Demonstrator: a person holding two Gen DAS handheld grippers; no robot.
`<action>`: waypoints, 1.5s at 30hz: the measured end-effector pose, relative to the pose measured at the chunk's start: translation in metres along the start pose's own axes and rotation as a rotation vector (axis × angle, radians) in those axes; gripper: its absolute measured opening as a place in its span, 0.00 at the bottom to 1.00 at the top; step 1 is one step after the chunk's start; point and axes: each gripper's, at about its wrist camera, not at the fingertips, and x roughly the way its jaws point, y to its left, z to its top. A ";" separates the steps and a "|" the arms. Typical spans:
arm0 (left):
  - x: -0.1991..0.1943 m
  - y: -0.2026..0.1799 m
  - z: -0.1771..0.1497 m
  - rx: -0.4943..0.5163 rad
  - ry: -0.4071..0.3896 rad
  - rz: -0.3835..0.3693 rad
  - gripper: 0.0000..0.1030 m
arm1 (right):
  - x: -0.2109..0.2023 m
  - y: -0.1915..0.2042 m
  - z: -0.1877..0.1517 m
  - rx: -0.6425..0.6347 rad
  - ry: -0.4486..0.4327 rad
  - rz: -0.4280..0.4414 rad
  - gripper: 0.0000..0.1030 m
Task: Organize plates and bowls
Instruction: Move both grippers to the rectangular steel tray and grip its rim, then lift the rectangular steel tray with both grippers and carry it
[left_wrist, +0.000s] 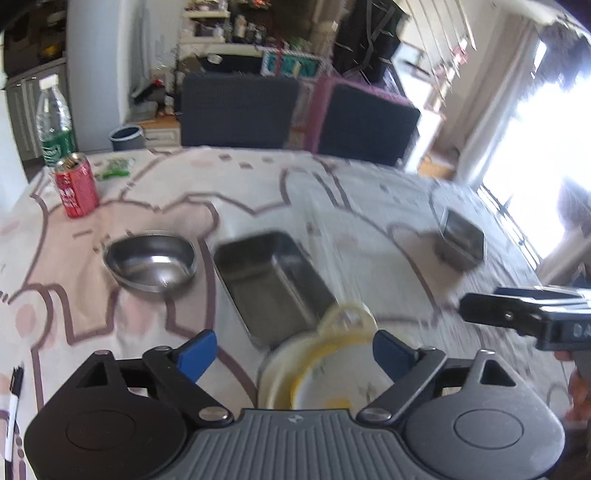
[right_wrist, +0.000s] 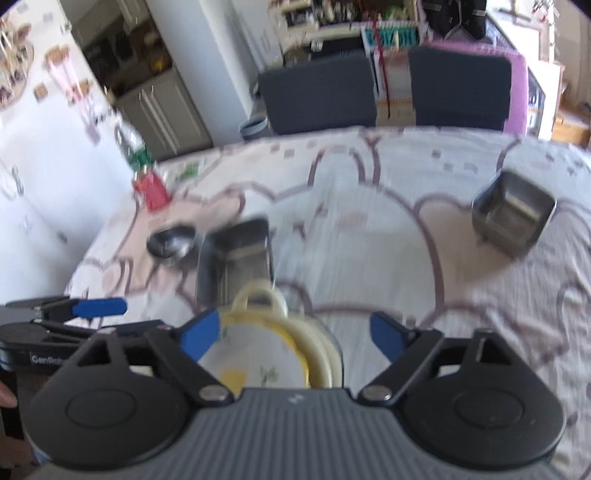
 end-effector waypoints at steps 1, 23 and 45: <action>0.004 0.004 0.006 -0.021 -0.008 0.014 0.90 | 0.001 -0.001 0.005 -0.001 -0.029 0.001 0.95; 0.098 0.052 0.041 -0.234 0.099 0.142 0.72 | 0.136 0.014 0.071 -0.084 0.065 0.002 0.65; 0.127 0.056 0.036 -0.276 0.206 0.108 0.05 | 0.178 0.035 0.061 -0.158 0.207 0.042 0.04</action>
